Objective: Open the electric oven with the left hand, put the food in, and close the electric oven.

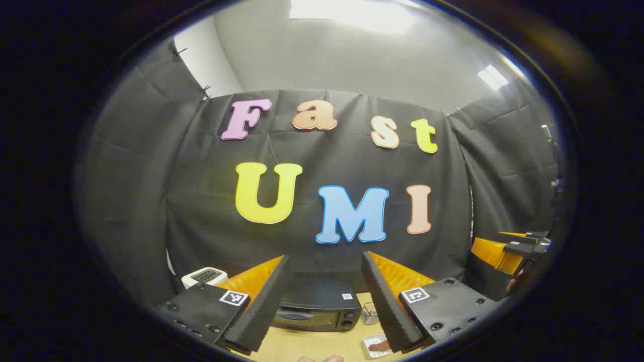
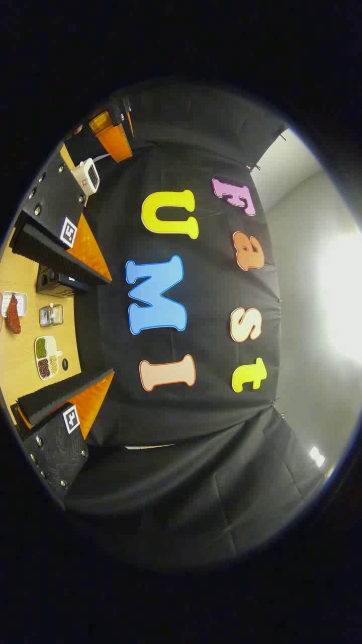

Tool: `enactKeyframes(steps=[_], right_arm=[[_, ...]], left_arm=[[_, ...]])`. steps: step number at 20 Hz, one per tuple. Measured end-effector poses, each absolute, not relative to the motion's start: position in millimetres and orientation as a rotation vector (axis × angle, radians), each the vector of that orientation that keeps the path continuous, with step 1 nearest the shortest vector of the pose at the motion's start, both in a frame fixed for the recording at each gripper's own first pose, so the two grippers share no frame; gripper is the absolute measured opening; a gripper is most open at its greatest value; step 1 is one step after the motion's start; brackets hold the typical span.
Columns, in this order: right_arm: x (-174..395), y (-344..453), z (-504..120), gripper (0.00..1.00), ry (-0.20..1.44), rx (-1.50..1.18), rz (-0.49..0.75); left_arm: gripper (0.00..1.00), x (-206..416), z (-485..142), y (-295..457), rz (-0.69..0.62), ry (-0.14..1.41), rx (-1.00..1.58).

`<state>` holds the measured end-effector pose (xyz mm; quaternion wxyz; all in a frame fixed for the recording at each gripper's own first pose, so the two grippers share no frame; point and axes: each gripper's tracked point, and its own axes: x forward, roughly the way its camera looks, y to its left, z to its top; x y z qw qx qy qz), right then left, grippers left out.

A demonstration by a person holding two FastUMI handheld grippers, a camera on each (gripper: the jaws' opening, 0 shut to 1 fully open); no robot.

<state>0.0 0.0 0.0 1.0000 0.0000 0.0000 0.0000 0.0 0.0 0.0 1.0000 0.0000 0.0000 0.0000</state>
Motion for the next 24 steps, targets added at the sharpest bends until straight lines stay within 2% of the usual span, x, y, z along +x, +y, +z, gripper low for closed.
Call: enactKeyframes(steps=[4,5,7,8,9,10,11,12,14,15,16,20,21,23,24], right_arm=[[12,-5,-5,0.98,0.016,0.022,-0.014],[15,-5,-5,0.98,0.013,0.018,-0.030],[18,-3,-10,0.98,0.025,0.007,-0.053],[18,0,-7,0.98,0.018,0.004,-0.060],[19,2,-5,0.98,0.008,0.007,-0.065],[20,6,-5,0.98,0.004,0.011,-0.066],[21,10,-4,0.98,0.000,0.015,-0.063],[23,11,-5,0.98,0.001,0.017,-0.067],[25,17,-6,0.98,0.005,0.021,-0.059],[26,19,-5,0.98,0.004,0.021,-0.053],[27,18,-8,0.98,0.009,0.014,-0.053],[27,13,-18,0.98,0.029,-0.005,-0.062],[27,13,-22,0.98,0.039,-0.009,-0.061],[28,13,-29,0.98,0.055,-0.016,-0.055],[29,13,-32,0.98,0.061,-0.020,-0.052]], left_arm=[[0.94,10,-1,-3,-0.017,-0.006,0.013],[0.98,14,2,-4,-0.033,-0.013,0.010],[0.99,20,2,-3,-0.062,-0.009,-0.008],[0.94,22,2,-1,-0.073,-0.014,-0.011],[0.98,27,3,2,-0.074,-0.013,-0.009],[0.94,31,4,6,-0.075,-0.011,-0.008],[0.98,32,1,8,-0.078,-0.014,-0.011],[0.94,34,-1,9,-0.080,-0.008,-0.016],[0.98,37,-3,13,-0.079,0.000,-0.020],[0.95,37,-2,16,-0.070,-0.008,-0.015],[0.98,39,-5,18,-0.065,-0.004,-0.011],[0.95,48,-23,19,-0.065,0.036,-0.013],[0.91,51,-31,20,-0.057,0.051,-0.010],[0.98,59,-56,27,-0.037,0.109,0.011],[0.95,65,-68,26,-0.042,0.140,0.006]])
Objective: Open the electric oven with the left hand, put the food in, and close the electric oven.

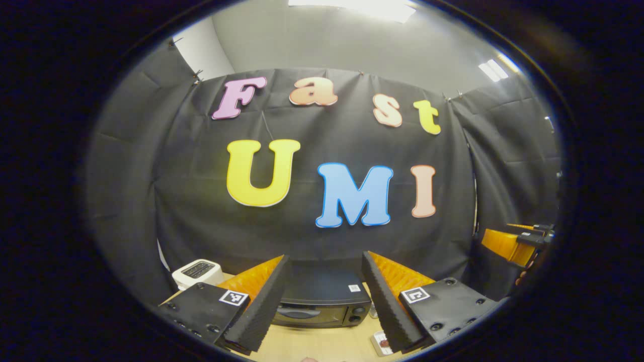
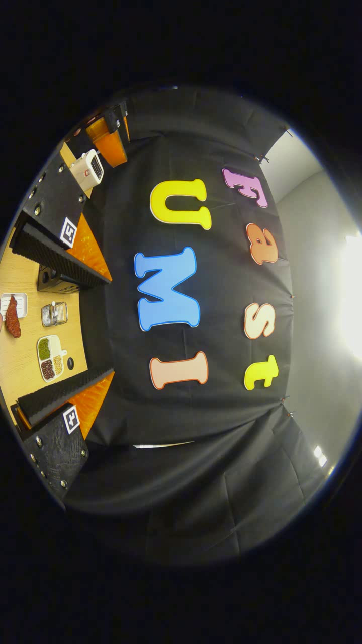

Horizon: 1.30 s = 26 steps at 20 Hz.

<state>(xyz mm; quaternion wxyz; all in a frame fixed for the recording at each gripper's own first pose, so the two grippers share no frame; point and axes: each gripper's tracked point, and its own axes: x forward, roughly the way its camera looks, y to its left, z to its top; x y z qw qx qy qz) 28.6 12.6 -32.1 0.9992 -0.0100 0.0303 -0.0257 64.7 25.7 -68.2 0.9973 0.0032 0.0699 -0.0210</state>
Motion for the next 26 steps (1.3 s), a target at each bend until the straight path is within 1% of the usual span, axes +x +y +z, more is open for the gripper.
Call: enactKeyframes(steps=[1,2,3,14,19,20,22,23,24,25,26], right_arm=[[29,12,-34,0.98,0.064,-0.026,-0.050],[30,11,-38,0.98,0.069,-0.031,-0.048],[30,11,-41,0.98,0.073,-0.034,-0.044],[29,1,-72,0.98,0.141,-0.044,-0.051],[23,-7,-83,0.98,0.170,-0.060,-0.075],[22,-9,-84,0.98,0.169,-0.063,-0.083],[21,-15,-86,0.98,0.173,-0.067,-0.103],[21,-17,-87,0.98,0.178,-0.065,-0.109],[21,-18,-89,0.98,0.182,-0.063,-0.115],[21,-20,-90,0.98,0.186,-0.064,-0.122],[22,-22,-91,0.98,0.189,-0.065,-0.128]], left_arm=[[0.98,70,-81,24,-0.055,0.173,-0.007],[0.94,74,-94,22,-0.067,0.209,-0.018],[0.98,78,-109,25,-0.070,0.238,-0.021],[0.98,135,-245,66,-0.008,0.462,0.012],[0.99,172,-290,73,-0.026,0.522,0.028],[0.92,178,-299,75,-0.028,0.542,0.033],[0.92,185,-325,81,-0.020,0.588,0.049],[0.95,186,-332,84,-0.016,0.602,0.058],[0.95,188,-338,85,-0.014,0.613,0.066],[0.92,190,-345,86,-0.016,0.615,0.071],[0.95,193,-347,87,-0.016,0.616,0.081]])
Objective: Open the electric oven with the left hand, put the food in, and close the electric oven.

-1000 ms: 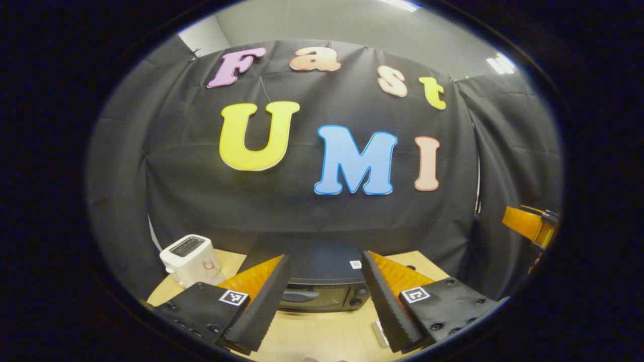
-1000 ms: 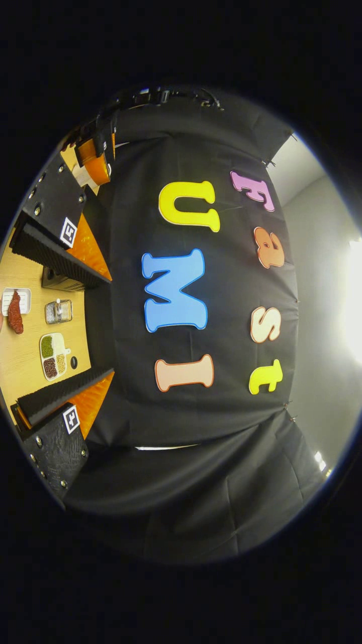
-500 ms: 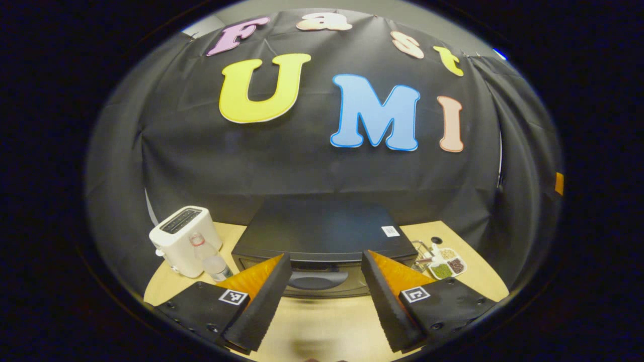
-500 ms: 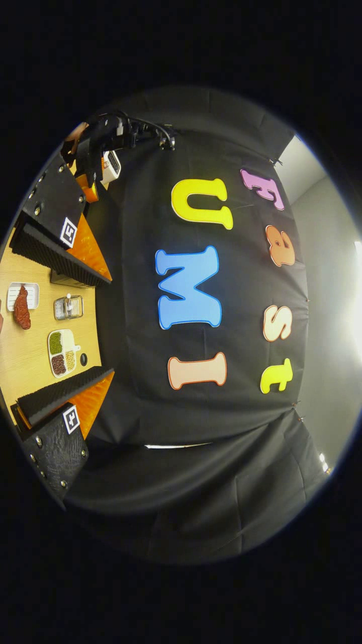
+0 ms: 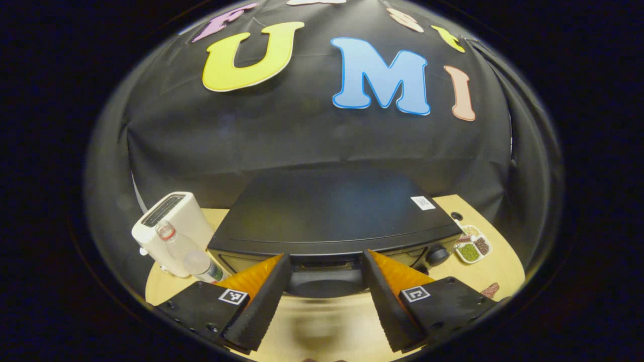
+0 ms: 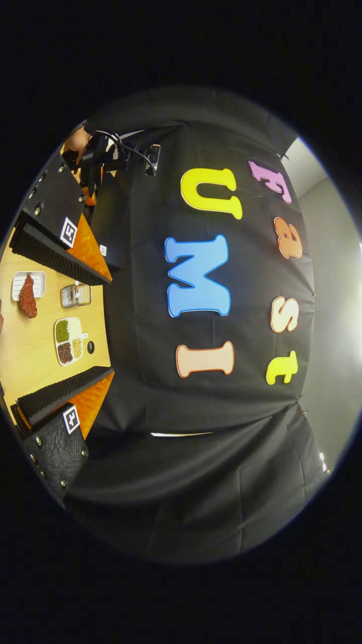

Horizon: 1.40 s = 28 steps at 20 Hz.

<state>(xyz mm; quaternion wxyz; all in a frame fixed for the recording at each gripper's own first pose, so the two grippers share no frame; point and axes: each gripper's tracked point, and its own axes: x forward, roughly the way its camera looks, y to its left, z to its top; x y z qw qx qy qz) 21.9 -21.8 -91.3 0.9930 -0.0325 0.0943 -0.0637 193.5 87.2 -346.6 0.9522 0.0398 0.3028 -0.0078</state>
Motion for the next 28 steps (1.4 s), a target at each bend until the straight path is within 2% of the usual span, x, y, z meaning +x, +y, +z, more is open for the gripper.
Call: enactKeyframes(steps=[5,6,7,8,11,13,14,16,18,20,23,24,25,28], right_arm=[[27,-21,-92,0.98,0.193,-0.060,-0.135],[29,-18,-94,0.98,0.194,-0.057,-0.129],[30,-15,-94,0.98,0.194,-0.055,-0.124],[30,-12,-94,0.98,0.193,-0.054,-0.118],[31,-3,-93,0.98,0.188,-0.057,-0.097],[30,0,-93,0.98,0.185,-0.060,-0.087],[30,2,-94,0.98,0.185,-0.059,-0.081],[29,4,-94,0.98,0.184,-0.055,-0.076],[28,5,-90,0.98,0.174,-0.046,-0.077],[25,5,-89,0.98,0.169,-0.043,-0.078],[20,-1,-91,0.98,0.176,-0.043,-0.088],[17,-3,-92,0.98,0.178,-0.041,-0.093],[16,-5,-93,0.98,0.182,-0.040,-0.099],[9,-10,-96,0.98,0.193,-0.039,-0.112]], left_arm=[[0.99,192,-349,89,-0.001,0.595,0.090],[0.92,191,-350,89,0.002,0.597,0.077],[0.99,189,-351,89,0.000,0.604,0.076],[0.92,185,-351,90,-0.002,0.605,0.083],[0.99,169,-352,89,-0.007,0.609,0.076],[0.95,157,-356,88,-0.016,0.612,0.074],[0.99,150,-358,88,-0.021,0.615,0.073],[0.92,138,-364,88,-0.025,0.630,0.058],[0.92,126,-369,88,-0.017,0.651,0.045],[0.92,117,-374,88,-0.010,0.663,0.053],[1.00,105,-380,87,-0.006,0.676,0.057],[0.92,102,-382,87,-0.008,0.682,0.063],[0.92,97,-385,87,-0.010,0.687,0.069],[0.99,83,-398,87,-0.019,0.714,0.090]])
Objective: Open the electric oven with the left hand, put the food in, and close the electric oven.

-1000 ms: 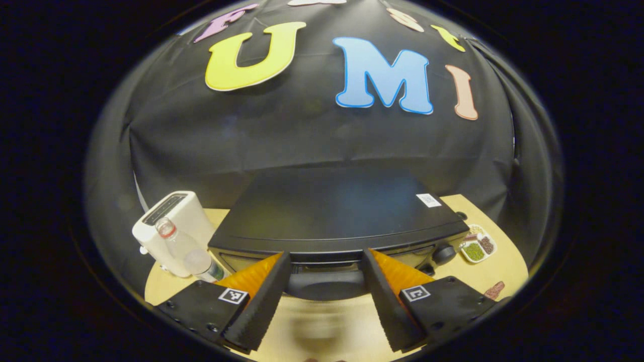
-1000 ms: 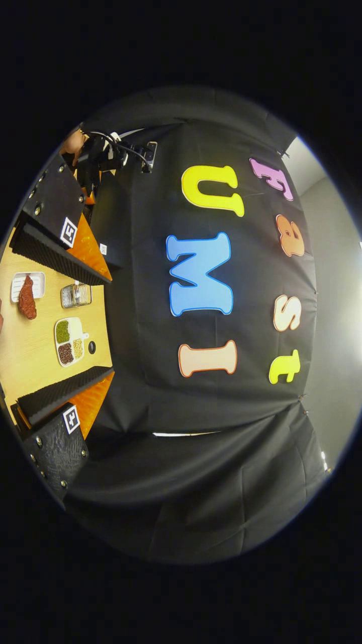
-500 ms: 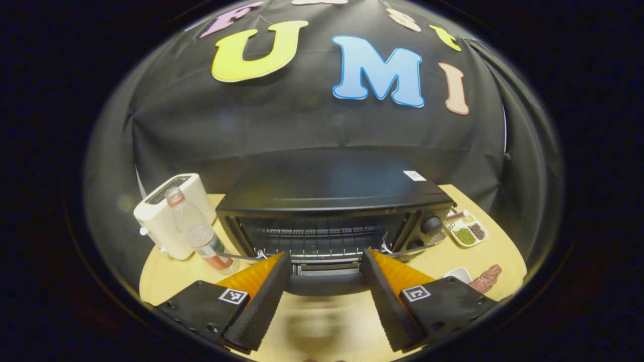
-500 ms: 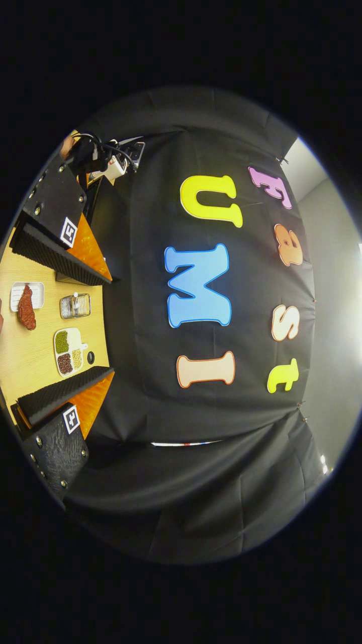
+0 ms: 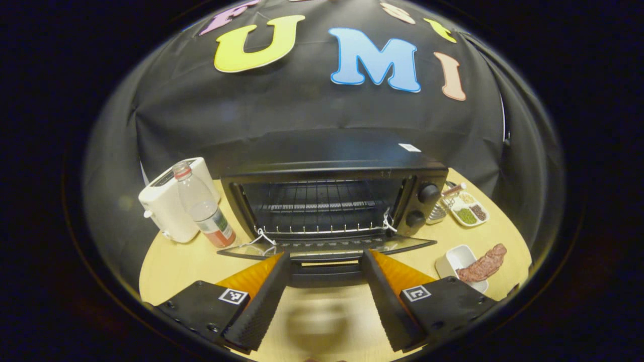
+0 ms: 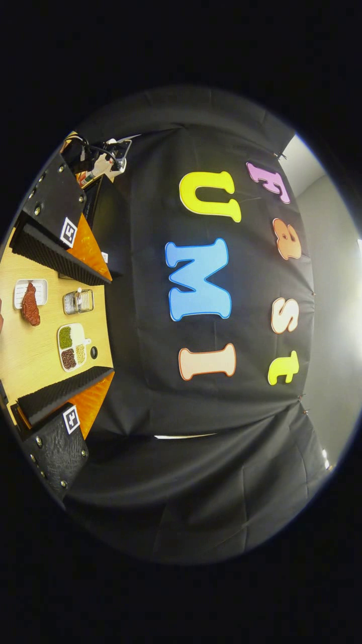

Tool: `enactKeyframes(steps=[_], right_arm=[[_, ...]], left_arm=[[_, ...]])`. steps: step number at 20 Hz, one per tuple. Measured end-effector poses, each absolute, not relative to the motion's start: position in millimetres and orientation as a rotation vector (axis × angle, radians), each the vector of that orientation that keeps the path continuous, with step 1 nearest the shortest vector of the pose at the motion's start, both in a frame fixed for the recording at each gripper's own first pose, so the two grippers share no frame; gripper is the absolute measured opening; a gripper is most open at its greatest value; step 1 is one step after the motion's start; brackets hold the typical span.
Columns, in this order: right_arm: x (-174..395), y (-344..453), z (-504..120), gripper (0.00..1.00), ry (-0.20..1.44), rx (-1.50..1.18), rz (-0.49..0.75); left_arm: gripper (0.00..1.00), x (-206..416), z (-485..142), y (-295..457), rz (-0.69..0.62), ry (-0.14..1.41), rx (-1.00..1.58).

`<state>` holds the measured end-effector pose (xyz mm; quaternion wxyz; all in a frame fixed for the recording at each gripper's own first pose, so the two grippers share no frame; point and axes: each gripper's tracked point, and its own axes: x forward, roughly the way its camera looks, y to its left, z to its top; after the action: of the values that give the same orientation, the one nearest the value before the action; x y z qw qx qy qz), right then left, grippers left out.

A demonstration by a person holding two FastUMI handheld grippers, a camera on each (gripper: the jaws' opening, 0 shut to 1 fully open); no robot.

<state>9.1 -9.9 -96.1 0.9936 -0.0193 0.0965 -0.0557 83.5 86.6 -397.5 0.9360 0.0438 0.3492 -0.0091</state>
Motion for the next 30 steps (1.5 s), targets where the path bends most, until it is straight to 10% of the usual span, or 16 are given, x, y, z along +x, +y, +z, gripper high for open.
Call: enactKeyframes(steps=[11,30], right_arm=[[12,-4,-99,0.98,0.210,-0.059,-0.092],[24,-52,-326,0.98,0.735,0.264,0.075]], left_arm=[[1.00,51,-425,98,-0.008,0.799,0.057],[1.00,61,-63,41,0.010,0.071,-0.019]])
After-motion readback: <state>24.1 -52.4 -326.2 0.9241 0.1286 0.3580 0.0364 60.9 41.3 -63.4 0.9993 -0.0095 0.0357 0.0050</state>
